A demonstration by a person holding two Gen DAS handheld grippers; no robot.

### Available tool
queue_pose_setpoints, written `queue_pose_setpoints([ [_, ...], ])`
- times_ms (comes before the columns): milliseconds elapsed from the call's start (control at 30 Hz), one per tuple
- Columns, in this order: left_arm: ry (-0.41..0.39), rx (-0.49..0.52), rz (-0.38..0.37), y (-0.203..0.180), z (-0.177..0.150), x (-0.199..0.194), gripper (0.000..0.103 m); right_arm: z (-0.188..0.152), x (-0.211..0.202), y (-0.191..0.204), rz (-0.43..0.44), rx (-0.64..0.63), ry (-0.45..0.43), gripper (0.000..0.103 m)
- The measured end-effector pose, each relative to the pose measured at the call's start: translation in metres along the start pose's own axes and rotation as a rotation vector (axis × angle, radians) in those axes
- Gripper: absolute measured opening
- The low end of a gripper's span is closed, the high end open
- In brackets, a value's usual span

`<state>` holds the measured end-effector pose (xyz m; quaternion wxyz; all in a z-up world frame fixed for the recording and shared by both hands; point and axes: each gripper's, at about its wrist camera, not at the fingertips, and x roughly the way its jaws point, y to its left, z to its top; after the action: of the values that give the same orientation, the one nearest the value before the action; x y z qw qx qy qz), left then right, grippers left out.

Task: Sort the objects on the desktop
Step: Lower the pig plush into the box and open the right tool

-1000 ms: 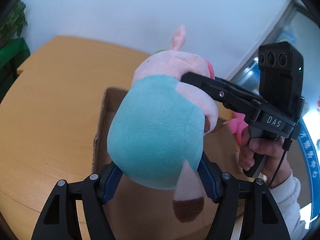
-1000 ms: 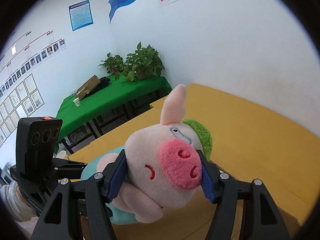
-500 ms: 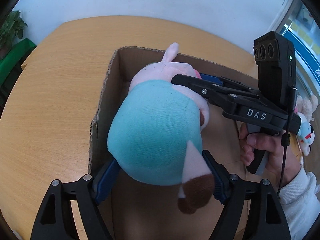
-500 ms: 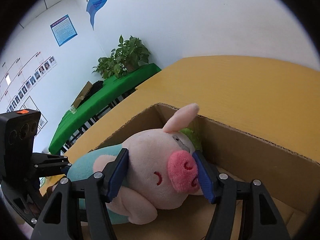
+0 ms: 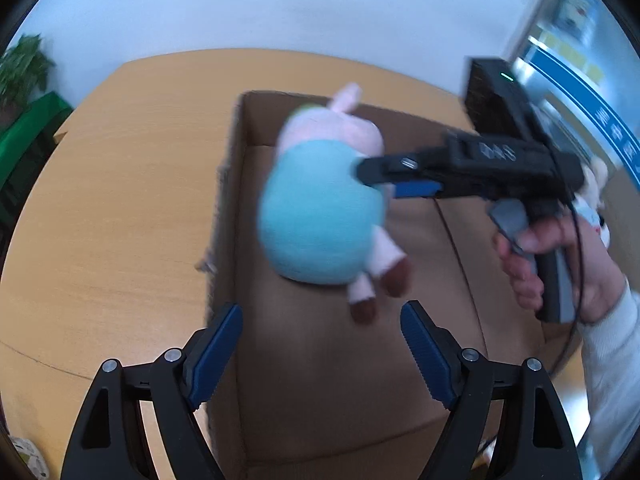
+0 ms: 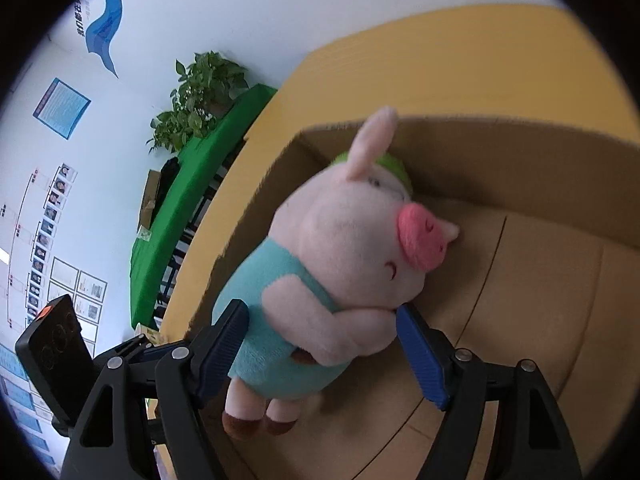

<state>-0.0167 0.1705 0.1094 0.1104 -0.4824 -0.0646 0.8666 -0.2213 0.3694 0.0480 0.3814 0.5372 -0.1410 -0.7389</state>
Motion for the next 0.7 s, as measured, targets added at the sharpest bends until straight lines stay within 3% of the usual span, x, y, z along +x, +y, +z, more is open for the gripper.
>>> queue_pose_setpoints([
  [33,0.009,0.019,-0.019,-0.021,-0.011,0.000,0.081,-0.004,0.007,-0.001,0.023,0.004,0.010,0.082],
  [100,0.049,0.015,-0.061,-0.024,-0.015,0.005,0.082,-0.005,0.012,0.003,0.032,-0.009,-0.019,0.081],
  [167,0.028,0.064,-0.020,-0.029,-0.018,0.010,0.082,-0.002,0.014,0.001,0.057,0.008,-0.040,0.080],
  [267,0.024,0.081,-0.062,-0.031,-0.023,0.004,0.082,0.001,0.017,0.001,0.108,0.015,-0.069,0.076],
  [367,0.030,0.092,-0.057,-0.039,-0.025,0.008,0.082,0.002,0.019,-0.001,0.151,0.029,-0.142,0.074],
  [433,0.031,0.102,-0.053,-0.042,-0.027,0.007,0.082,0.003,0.014,-0.005,0.166,0.033,-0.202,0.067],
  [533,0.033,0.110,-0.041,-0.041,-0.017,0.019,0.082,0.003,0.010,-0.010,0.140,0.036,-0.245,0.067],
  [700,0.043,0.045,-0.108,-0.018,-0.011,0.029,0.082,0.004,0.006,-0.002,0.090,0.059,-0.192,0.070],
])
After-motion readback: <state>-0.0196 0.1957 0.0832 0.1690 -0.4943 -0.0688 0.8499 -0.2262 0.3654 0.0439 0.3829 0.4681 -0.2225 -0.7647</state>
